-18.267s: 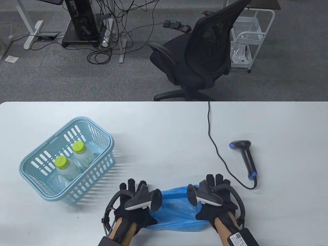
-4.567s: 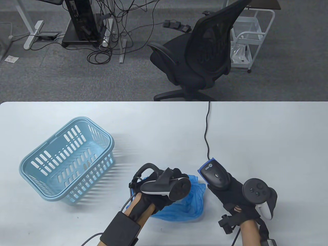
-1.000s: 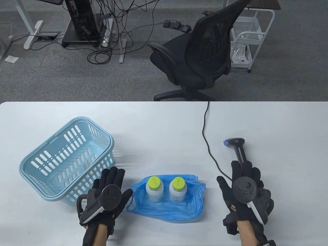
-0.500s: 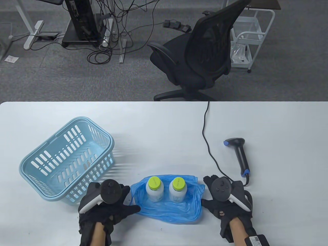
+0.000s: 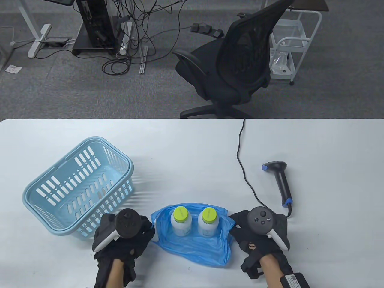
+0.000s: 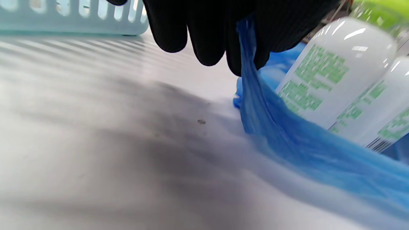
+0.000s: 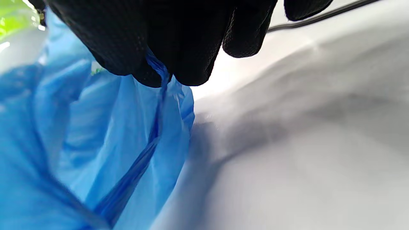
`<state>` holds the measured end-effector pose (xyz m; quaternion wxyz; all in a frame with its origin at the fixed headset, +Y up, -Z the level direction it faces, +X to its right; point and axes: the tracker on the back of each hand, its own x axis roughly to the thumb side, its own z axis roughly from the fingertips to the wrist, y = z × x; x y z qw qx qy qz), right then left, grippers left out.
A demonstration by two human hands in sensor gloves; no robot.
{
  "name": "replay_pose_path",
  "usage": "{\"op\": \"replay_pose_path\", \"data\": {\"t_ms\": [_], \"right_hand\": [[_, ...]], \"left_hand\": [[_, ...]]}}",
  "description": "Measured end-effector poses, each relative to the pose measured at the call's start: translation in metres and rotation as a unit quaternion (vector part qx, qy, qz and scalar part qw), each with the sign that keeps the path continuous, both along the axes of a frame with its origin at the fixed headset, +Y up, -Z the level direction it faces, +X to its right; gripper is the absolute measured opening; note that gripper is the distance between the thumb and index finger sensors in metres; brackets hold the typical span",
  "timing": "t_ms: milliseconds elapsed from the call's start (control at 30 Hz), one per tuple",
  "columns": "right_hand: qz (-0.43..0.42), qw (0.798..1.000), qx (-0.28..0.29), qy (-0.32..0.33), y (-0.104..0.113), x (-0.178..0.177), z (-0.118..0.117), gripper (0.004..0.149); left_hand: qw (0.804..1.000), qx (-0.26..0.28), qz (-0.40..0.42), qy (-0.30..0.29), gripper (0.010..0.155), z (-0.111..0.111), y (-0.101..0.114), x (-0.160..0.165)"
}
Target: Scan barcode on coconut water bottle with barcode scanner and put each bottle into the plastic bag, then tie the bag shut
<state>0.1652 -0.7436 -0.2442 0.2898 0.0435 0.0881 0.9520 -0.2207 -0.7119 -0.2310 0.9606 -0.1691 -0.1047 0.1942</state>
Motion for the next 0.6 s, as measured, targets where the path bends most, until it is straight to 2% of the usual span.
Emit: {"op": "replay_pose_path", "data": {"t_ms": [100,233,333,400,500,567,600], "right_hand": [[-0.021,1.000,-0.013,-0.008,0.006,0.013,0.000,0.039],[-0.107,0.992,-0.066,-0.003,0.016,0.040,0.001,0.042],[-0.179,0.982,-0.055,-0.012,0.028,0.056,0.003,0.045],[-0.204,0.978,-0.041,-0.002,0.039,0.060,0.005,0.052],[-0.241,0.969,-0.038,0.038,0.052,0.060,0.009,0.059],[-0.293,0.955,-0.012,0.038,0.061,0.061,0.012,0.061],[-0.313,0.949,-0.002,0.033,0.064,0.061,0.012,0.060]], "left_hand": [[0.997,0.018,0.076,0.016,0.037,0.002,0.007,-0.009],[0.973,0.046,0.220,0.047,0.037,0.005,0.015,-0.028],[0.951,0.093,0.287,0.062,0.038,0.008,0.021,-0.033],[0.938,0.099,0.327,0.053,0.038,0.009,0.024,-0.031],[0.904,0.096,0.414,0.043,0.038,0.009,0.026,-0.029],[0.868,0.086,0.487,0.050,0.038,0.007,0.026,-0.029],[0.856,0.083,0.507,0.052,0.038,0.006,0.027,-0.028]]}}
